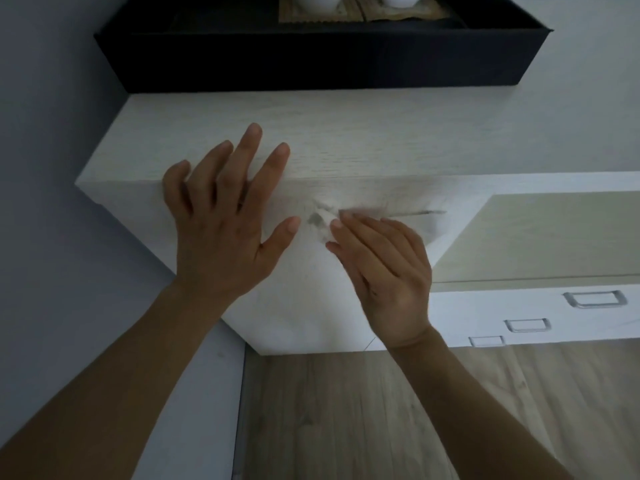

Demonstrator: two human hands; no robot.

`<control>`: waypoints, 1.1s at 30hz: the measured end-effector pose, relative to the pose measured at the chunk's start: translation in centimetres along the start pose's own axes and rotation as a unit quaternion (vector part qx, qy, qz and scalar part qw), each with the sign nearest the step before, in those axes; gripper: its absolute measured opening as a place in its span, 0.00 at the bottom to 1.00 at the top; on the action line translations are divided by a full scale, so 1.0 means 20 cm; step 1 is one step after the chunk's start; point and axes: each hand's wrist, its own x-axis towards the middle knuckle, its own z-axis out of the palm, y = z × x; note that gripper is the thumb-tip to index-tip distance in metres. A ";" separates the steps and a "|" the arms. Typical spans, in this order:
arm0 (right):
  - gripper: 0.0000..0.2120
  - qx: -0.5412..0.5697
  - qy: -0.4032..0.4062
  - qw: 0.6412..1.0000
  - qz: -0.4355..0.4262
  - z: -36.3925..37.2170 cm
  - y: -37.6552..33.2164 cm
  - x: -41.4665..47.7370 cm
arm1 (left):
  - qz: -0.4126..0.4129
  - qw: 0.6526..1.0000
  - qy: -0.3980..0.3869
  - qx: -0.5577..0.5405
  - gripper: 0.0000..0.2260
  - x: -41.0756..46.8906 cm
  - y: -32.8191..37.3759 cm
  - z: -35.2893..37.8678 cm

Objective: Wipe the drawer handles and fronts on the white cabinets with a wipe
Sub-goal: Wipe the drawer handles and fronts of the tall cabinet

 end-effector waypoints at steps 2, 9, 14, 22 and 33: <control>0.07 0.000 0.006 1.000 0.007 -0.06 0.06 -0.02 | 0.000 1.000 0.001 -0.002 0.26 0.00 0.00 0.00; 0.08 0.009 -0.004 1.000 -0.001 0.02 -0.01 -0.02 | -0.007 1.000 0.004 0.001 0.26 0.00 0.01 0.01; 0.07 0.017 0.009 1.000 0.002 -0.03 0.03 -0.03 | 0.000 1.000 0.000 -0.009 0.27 0.00 0.00 0.00; 0.09 -0.015 0.084 0.984 0.155 -0.05 -0.04 -0.06 | -0.003 1.000 0.012 -0.006 0.26 0.00 0.00 0.01; 0.09 -0.012 0.038 0.999 0.023 -0.01 0.00 -0.06 | 0.002 1.000 0.021 -0.001 0.26 0.00 0.00 0.02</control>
